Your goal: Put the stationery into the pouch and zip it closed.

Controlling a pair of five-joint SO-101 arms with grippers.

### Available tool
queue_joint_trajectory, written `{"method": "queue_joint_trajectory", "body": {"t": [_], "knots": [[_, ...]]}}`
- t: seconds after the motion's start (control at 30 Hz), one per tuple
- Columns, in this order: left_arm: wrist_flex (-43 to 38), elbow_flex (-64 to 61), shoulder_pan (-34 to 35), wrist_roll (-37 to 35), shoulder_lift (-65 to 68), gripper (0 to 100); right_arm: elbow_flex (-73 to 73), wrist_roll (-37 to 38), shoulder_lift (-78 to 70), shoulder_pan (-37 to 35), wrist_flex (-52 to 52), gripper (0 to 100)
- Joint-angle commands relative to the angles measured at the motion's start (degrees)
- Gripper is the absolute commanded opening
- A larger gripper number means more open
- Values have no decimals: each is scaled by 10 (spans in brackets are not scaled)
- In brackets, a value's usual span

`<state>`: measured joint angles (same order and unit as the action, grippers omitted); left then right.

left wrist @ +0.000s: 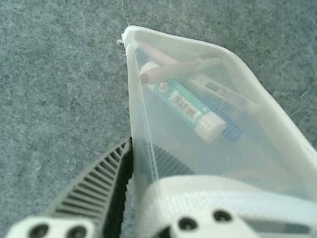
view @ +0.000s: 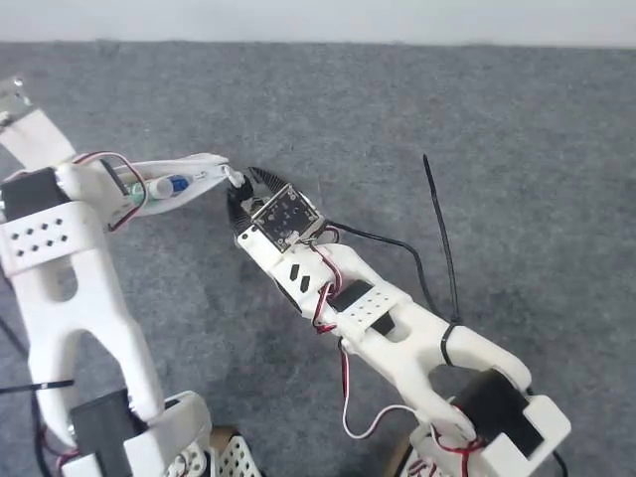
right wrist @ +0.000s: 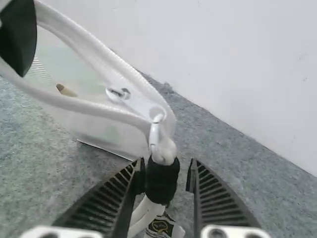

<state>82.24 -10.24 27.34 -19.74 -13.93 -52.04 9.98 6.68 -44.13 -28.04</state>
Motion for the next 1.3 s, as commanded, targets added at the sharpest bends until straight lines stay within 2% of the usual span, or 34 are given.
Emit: {"method": "queue_joint_trajectory", "body": {"t": [0.0, 1.1, 1.27], "knots": [[-18, 0, -4, -4, -1, 12, 18, -6, 2, 5, -19, 133], [-18, 0, -3, -4, -1, 12, 35, -7, 2, -8, -15, 130], [-18, 0, -3, -4, -1, 12, 35, -4, 2, -7, -18, 0]]}}
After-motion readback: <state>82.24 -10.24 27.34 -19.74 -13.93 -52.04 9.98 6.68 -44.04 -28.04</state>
